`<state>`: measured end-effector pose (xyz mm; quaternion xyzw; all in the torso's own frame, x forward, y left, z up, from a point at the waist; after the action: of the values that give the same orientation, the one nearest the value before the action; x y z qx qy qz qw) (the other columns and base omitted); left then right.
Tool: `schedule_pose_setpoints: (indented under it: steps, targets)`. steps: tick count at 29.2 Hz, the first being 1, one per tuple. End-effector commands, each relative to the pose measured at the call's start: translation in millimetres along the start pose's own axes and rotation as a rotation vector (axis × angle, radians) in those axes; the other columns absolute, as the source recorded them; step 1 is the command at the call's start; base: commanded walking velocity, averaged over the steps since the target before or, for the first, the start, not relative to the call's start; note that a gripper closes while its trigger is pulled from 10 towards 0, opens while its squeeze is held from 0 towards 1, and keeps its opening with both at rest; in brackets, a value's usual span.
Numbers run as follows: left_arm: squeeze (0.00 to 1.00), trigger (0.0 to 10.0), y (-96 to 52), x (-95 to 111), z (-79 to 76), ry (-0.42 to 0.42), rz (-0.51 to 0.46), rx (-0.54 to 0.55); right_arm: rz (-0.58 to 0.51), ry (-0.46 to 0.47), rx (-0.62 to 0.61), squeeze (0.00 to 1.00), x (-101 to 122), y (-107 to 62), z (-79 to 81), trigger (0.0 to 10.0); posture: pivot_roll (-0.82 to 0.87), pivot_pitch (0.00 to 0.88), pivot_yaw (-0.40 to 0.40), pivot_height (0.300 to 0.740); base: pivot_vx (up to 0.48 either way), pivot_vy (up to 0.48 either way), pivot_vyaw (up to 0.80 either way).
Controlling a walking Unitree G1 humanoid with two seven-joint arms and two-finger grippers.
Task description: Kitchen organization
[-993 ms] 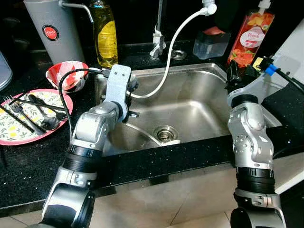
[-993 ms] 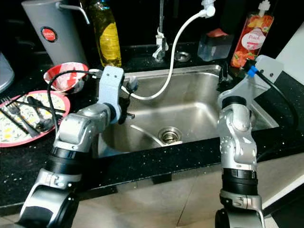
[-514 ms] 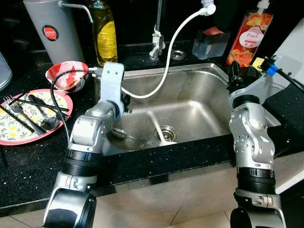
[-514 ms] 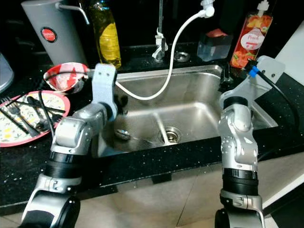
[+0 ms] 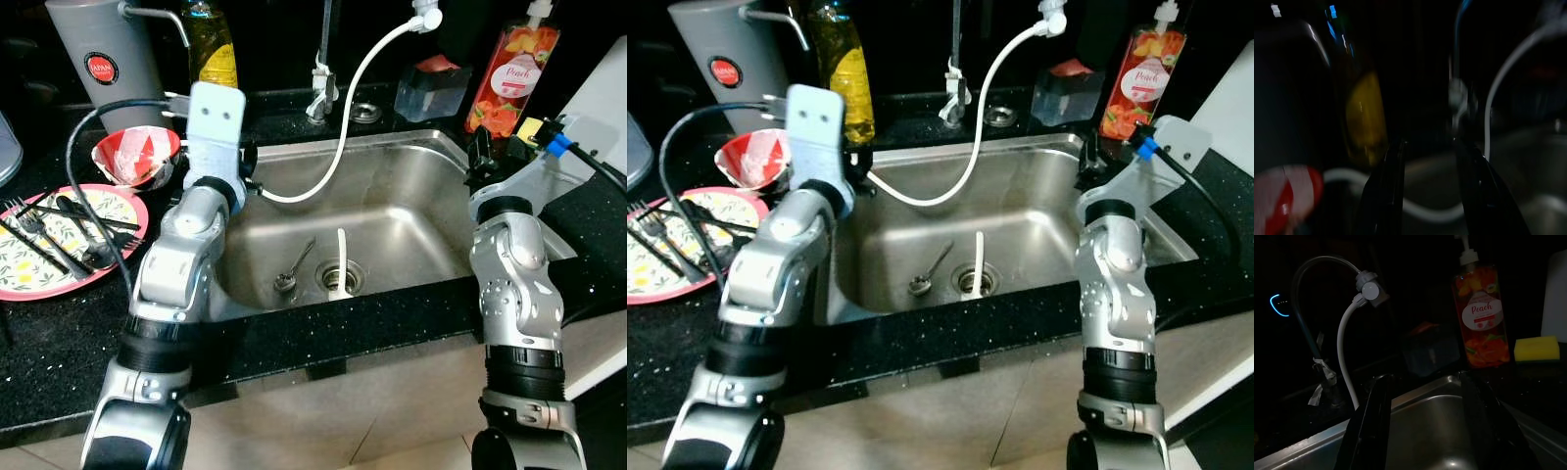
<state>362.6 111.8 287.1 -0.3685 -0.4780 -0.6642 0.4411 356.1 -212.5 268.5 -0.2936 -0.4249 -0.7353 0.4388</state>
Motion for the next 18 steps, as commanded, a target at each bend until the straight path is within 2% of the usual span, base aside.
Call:
schedule_pose_setpoints:
  steps: [1,7,12,15,18]
  targets:
    - [0.00,10.0,-3.3,2,6.5,0.014,-0.047,0.030,0.005,-0.001,0.008,0.00,-1,-2.4,2.3,10.0,0.06,0.000,-0.010,0.740,0.000,0.000,0.00]
    - [0.00,10.0,-8.8,1,10.1,-0.001,-0.097,0.029,0.000,-0.003,0.027,0.00,-1,-3.1,6.9,10.0,0.06,0.000,-0.007,0.740,0.000,0.000,0.00]
    - [0.00,10.0,-13.6,1,8.6,0.050,-0.149,0.008,-0.007,-0.068,0.067,0.00,-5,-11.9,11.8,10.0,0.06,0.000,-0.014,0.740,0.000,0.000,0.00]
    - [0.00,10.0,-17.8,-1,8.0,0.080,-0.156,-0.003,-0.023,-0.163,0.118,0.00,-6,-26.3,14.6,10.0,0.06,0.000,-0.011,0.740,0.000,0.000,0.00]
    - [0.00,10.0,-20.9,-3,9.0,0.080,-0.160,-0.009,-0.004,-0.184,0.121,0.00,-10,-39.5,11.0,10.0,0.06,0.000,-0.004,0.740,0.000,0.000,0.00]
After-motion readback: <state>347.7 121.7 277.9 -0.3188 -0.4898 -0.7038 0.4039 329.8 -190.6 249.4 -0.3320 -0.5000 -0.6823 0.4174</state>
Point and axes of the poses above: a point about 5 cm out from each wrist's last joint towards the gripper, its own y axis pointing out of the wrist towards the gripper, its own x axis along the axis of the wrist's last joint, z = x × y, the point moved 3 cm from there along y, pointing out of the wrist towards the gripper, and after that the axes turned 11 degrees about y, right-handed, at the moved point
